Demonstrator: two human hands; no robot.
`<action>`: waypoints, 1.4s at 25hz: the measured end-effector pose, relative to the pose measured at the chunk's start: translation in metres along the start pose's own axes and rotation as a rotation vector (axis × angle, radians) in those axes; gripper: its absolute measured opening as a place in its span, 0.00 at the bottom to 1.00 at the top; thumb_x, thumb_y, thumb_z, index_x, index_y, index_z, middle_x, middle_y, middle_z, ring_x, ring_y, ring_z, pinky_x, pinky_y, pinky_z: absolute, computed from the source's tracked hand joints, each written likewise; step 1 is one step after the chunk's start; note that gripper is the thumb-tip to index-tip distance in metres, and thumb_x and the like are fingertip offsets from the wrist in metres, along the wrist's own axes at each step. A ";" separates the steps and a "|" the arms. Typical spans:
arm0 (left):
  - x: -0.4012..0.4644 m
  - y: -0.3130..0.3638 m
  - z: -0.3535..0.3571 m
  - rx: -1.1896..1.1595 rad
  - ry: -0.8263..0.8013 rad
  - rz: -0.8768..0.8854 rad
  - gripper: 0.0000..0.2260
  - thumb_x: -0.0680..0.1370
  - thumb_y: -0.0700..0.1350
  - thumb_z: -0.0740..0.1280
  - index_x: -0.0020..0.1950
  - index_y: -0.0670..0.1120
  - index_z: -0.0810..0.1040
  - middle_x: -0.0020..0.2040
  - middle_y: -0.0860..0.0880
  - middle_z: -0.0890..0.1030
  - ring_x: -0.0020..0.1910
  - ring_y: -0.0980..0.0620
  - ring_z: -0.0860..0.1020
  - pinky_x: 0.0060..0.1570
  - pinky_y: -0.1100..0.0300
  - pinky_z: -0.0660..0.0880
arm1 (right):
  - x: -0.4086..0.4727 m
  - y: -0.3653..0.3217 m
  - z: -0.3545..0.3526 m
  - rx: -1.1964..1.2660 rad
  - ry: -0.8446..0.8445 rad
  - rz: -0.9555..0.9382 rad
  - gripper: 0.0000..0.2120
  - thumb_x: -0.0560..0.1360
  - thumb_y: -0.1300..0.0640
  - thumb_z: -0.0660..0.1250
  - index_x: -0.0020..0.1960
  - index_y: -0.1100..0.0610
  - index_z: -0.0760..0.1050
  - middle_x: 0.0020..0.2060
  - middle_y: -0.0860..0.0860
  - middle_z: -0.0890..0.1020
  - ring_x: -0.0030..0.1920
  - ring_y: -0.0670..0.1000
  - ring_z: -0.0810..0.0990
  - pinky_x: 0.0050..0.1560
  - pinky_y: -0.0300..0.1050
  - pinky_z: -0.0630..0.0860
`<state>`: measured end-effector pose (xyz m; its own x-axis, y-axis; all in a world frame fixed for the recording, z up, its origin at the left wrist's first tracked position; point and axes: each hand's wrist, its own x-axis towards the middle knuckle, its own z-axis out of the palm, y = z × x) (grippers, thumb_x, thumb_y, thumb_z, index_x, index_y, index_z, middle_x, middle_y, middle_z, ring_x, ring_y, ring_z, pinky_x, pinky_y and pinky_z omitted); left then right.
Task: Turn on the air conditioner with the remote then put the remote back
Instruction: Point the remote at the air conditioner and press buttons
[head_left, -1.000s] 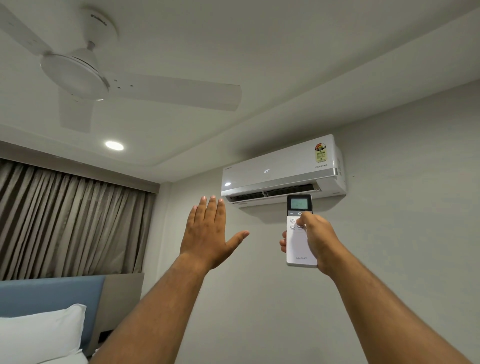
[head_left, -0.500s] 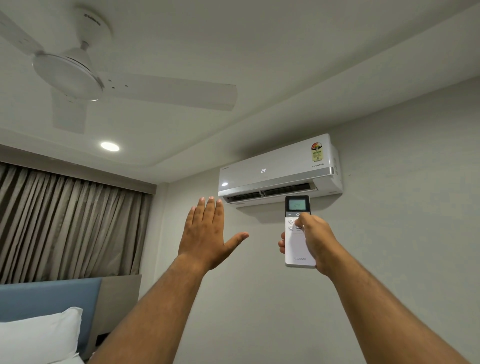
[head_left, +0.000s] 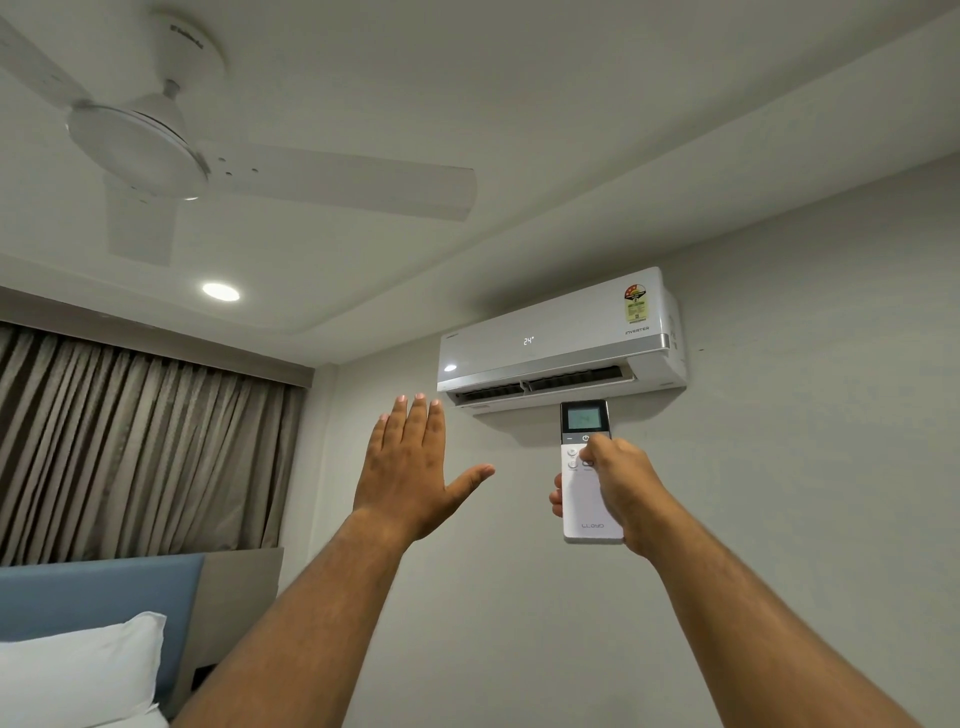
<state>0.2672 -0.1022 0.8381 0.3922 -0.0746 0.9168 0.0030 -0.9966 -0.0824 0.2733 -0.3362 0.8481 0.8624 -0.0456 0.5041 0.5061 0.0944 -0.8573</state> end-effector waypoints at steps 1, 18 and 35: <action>0.000 -0.001 0.001 0.000 0.000 -0.001 0.50 0.66 0.76 0.33 0.77 0.44 0.41 0.80 0.43 0.46 0.78 0.44 0.41 0.71 0.51 0.36 | 0.000 0.001 0.001 -0.009 0.000 0.002 0.11 0.75 0.58 0.58 0.56 0.61 0.70 0.38 0.64 0.83 0.29 0.59 0.85 0.31 0.51 0.82; -0.001 -0.003 0.008 -0.066 -0.026 -0.026 0.48 0.68 0.76 0.37 0.78 0.44 0.42 0.80 0.43 0.46 0.78 0.44 0.42 0.72 0.51 0.39 | 0.000 0.008 0.003 0.040 -0.030 0.103 0.17 0.74 0.55 0.55 0.55 0.64 0.73 0.34 0.63 0.84 0.31 0.62 0.84 0.31 0.52 0.83; -0.041 -0.040 -0.023 -1.117 -0.230 -0.579 0.13 0.76 0.57 0.67 0.48 0.48 0.81 0.46 0.50 0.84 0.41 0.51 0.83 0.37 0.58 0.79 | -0.020 0.032 0.115 0.008 -0.106 0.172 0.13 0.77 0.51 0.53 0.40 0.53 0.72 0.25 0.51 0.80 0.26 0.52 0.78 0.28 0.38 0.72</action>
<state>0.2300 -0.0602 0.8129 0.7423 0.2749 0.6110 -0.5011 -0.3776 0.7786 0.2711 -0.2176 0.8222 0.9303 0.0767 0.3587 0.3508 0.0999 -0.9311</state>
